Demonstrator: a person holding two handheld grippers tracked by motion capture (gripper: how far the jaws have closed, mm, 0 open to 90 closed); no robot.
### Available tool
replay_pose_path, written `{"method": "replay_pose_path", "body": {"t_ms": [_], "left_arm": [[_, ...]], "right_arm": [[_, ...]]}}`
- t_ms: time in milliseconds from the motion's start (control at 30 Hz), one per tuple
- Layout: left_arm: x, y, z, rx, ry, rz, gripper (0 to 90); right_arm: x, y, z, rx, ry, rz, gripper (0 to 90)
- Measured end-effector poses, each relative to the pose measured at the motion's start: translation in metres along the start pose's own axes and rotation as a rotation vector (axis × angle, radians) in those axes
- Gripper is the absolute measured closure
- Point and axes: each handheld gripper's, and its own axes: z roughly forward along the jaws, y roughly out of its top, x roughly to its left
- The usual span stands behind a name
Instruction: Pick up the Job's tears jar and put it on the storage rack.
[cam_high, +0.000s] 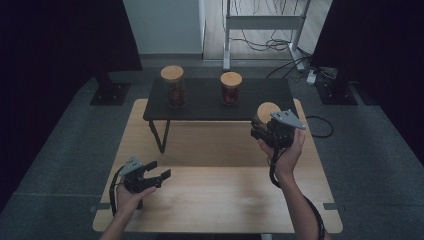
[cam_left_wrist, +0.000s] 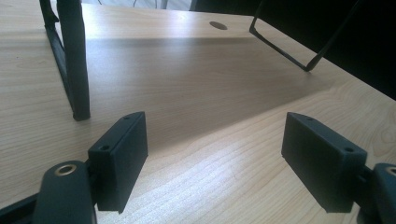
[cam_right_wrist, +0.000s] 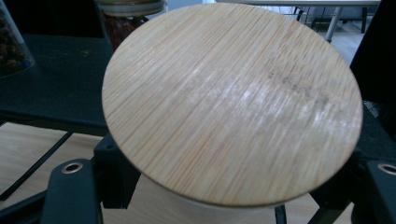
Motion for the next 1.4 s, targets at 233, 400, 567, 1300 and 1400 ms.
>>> {"method": "replay_pose_path", "body": {"t_ms": [233,400,567,1300,1400], "left_arm": [[0.0,0.0,0.0,0.0,0.004,0.0,22.9],[0.0,0.0,0.0,-0.001,0.006,0.0,22.8],[-0.001,0.001,-0.001,-0.002,0.007,0.003,22.9],[-0.002,0.001,-0.003,-0.009,0.01,0.004,22.9],[-0.002,0.001,-0.004,-0.012,0.01,0.003,22.9]], "right_arm": [[-0.003,0.009,0.011,0.002,-0.019,0.006,25.2],[-0.004,0.015,0.019,0.002,-0.033,0.003,25.2],[-0.005,0.023,0.027,0.004,-0.044,0.011,25.2],[-0.006,0.047,0.051,0.029,-0.08,0.012,25.2],[-0.006,0.049,0.054,0.03,-0.084,0.012,25.2]]}}
